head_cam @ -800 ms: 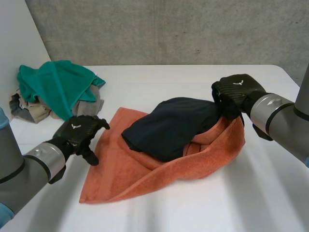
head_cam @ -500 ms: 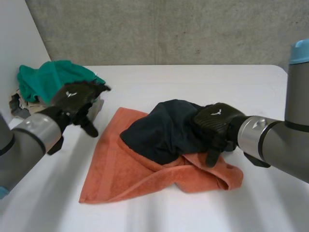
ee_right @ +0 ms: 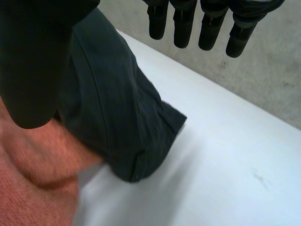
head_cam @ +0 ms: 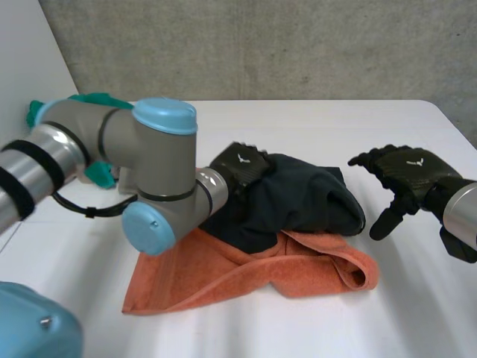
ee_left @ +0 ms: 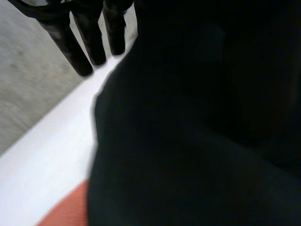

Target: Fold the laundry.

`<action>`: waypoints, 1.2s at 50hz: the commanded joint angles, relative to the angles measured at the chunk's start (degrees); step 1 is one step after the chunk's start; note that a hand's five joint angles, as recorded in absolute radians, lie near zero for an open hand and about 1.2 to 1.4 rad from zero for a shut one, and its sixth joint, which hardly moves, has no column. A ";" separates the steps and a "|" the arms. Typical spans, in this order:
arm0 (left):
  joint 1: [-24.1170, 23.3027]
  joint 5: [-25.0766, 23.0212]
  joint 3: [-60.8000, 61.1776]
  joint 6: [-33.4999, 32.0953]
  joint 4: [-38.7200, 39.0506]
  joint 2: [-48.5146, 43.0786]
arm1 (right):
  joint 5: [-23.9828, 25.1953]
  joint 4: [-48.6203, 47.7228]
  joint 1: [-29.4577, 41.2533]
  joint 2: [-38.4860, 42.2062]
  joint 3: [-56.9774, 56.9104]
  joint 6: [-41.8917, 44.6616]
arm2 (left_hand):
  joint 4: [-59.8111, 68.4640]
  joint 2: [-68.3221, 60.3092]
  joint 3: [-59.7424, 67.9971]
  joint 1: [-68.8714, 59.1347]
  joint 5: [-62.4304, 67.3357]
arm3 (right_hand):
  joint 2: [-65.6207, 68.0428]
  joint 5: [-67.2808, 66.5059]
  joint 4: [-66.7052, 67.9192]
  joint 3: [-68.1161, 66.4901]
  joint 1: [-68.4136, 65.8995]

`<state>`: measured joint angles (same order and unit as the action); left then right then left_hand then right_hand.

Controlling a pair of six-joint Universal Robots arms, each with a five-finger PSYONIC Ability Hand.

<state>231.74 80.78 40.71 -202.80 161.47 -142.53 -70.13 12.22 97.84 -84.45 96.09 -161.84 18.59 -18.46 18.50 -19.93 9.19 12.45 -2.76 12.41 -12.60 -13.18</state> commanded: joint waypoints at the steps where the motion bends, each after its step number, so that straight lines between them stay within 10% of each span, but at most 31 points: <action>1: -0.07 1.56 -3.18 0.82 -1.33 -1.62 | -0.27 -6.06 -2.30 5.16 2.26 0.30 | 50.18 -50.31 50.26 -48.83 49.58 | -1.60 1.92 -1.56 1.76 2.34; 13: 13.17 19.68 -3.88 5.22 9.28 15.60 | -0.36 -6.42 -2.13 7.45 0.41 0.56 | 61.41 -61.54 61.50 -60.07 60.81 | -1.60 1.92 -1.56 1.76 2.34; 28: 35.52 16.53 -18.90 3.99 6.67 7.03 | -0.97 -6.24 2.18 10.00 0.85 3.28 | 61.41 -61.54 61.50 -60.07 60.81 | -1.60 1.92 -1.56 1.76 2.34; 37: 38.52 15.03 -21.72 -1.55 12.29 -5.38 | -1.15 -5.80 3.23 9.74 1.73 4.08 | 61.41 -61.54 61.50 -60.07 60.81 | -1.60 1.92 -1.56 1.76 2.34; 42: 38.17 14.06 -19.01 -0.41 11.15 -4.69 | -1.32 -5.80 2.88 9.30 2.17 4.52 | 40.29 -40.41 40.37 -38.94 39.68 | -1.60 1.92 -1.56 1.76 2.34; 47: 36.85 10.20 -10.94 1.09 10.28 1.71 | -1.15 -5.71 2.44 8.77 1.82 4.25 | -8.59 8.46 -8.50 9.93 -9.19 | -1.77 2.09 -1.73 1.92 2.51; 60: 31.58 5.01 20.18 1.70 2.11 31.07 | -1.06 4.03 3.58 2.71 -1.52 8.99 | -8.59 8.46 -8.50 9.93 -9.19 | -2.45 2.76 -2.41 2.60 3.18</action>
<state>266.14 88.25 46.18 -201.58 167.49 -125.54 -71.42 9.88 100.87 -78.46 96.47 -156.62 11.37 -11.65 11.84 -11.07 3.33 12.46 -2.76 11.78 -11.88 -13.18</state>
